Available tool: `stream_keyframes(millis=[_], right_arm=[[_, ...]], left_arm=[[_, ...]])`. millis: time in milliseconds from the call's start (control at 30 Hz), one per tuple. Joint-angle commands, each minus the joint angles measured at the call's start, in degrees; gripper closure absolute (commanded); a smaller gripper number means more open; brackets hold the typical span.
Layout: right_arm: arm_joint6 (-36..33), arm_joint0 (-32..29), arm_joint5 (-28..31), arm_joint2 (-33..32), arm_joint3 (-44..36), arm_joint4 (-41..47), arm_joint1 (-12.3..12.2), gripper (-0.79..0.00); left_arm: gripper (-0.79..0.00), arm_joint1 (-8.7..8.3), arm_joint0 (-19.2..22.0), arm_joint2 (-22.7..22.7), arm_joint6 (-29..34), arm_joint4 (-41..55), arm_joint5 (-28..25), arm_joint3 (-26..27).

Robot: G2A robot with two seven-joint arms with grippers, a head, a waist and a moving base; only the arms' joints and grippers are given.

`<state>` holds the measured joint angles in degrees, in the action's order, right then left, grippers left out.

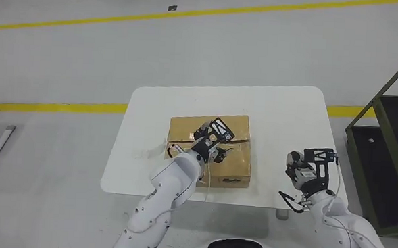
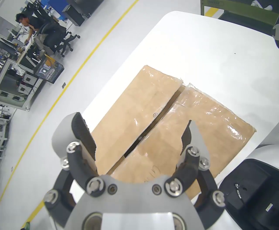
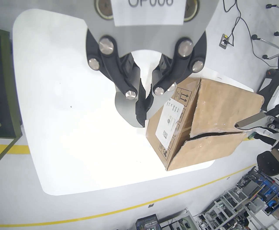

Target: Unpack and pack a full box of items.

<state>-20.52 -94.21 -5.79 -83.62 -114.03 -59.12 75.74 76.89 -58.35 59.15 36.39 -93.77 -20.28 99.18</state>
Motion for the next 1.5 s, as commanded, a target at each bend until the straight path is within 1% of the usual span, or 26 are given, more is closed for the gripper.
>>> stream_keyframes(millis=[0, 100, 233, 400, 500, 633, 733, 900, 933, 967, 1000, 1033, 1067, 1100, 1133, 1467], right_arm=[[-0.1, 0.3, 0.2, 0.2, 0.1, 0.7, 0.0, 0.0], [-0.5, 1.2, 0.7, 0.6, 0.1, 0.6, 0.0, 0.0], [-0.8, 1.9, 1.0, 0.9, 0.2, 0.3, 0.0, 0.0], [-0.8, 2.0, 1.1, 0.9, 0.2, 0.4, -0.1, 0.0], [-0.7, 1.7, 1.1, 0.7, 0.0, 0.4, -0.2, 0.0], [-0.5, 1.2, 0.9, 0.3, -0.3, 0.5, -0.2, 0.0], [-0.4, 1.0, 0.8, 0.2, -0.4, 0.6, -0.2, 0.0], [-0.2, 0.6, 0.4, 0.3, -0.6, 0.5, -0.3, 0.0], [-0.1, 0.6, 0.5, 0.4, -0.7, 0.5, -0.3, 0.0], [-0.1, 0.5, 0.4, 0.5, -0.7, 0.5, -0.3, 0.0], [-0.1, 0.5, 0.4, 0.6, -0.7, 0.5, -0.3, 0.0], [-0.1, 0.5, 0.4, 0.6, -0.8, 0.6, -0.3, 0.0], [-0.1, 0.5, 0.4, 0.7, -0.8, 0.6, -0.3, 0.0], [0.0, 0.4, 0.4, 0.7, -0.7, 0.6, -0.3, 0.0], [0.0, 0.4, 0.4, 0.8, -0.7, 0.6, -0.3, 0.0], [0.2, 0.5, 0.2, 1.4, -0.4, 0.7, -0.3, 0.0]], left_arm=[[-0.785, 0.0, 0.0, 0.0, 0.0, 0.0, 0.0, 0.0], [-0.785, 0.03, -0.7, -0.4, 1.6, -2.4, 1.9, -1.8], [-0.785, 0.48, 1.0, -0.7, 5.2, -4.1, 5.4, -4.9], [-0.785, 1.01, 4.3, -1.6, 7.2, -6.8, 6.3, -9.2], [-0.785, 1.35, 6.3, -3.1, 8.6, -8.3, 4.3, -11.8], [-0.785, 1.83, 8.2, -4.8, 9.0, -9.9, 2.6, -14.0], [-0.785, 2.19, 9.2, -5.7, 8.2, -11.3, 3.5, -15.7], [-0.785, 2.94, 10.5, -6.3, 6.7, -11.8, 6.8, -18.2], [-0.763, 3.06, 10.6, -6.5, 6.0, -12.0, 7.3, -18.6], [-0.594, 3.14, 10.7, -6.5, 5.7, -12.3, 7.5, -19.1], [-0.456, 3.22, 10.7, -6.5, 5.4, -12.3, 7.8, -19.3], [-0.286, 3.29, 10.6, -6.4, 4.9, -12.2, 8.2, -19.4], [-0.166, 3.32, 10.5, -6.2, 4.3, -12.2, 8.4, -19.5], [-0.071, 3.32, 10.4, -6.1, 3.9, -12.4, 8.4, -19.5], [0.0, 3.33, 10.3, -6.0, 3.5, -12.5, 8.3, -19.3], [0.0, 3.13, 7.0, -3.9, 2.6, -12.5, 7.7, -15.1]])
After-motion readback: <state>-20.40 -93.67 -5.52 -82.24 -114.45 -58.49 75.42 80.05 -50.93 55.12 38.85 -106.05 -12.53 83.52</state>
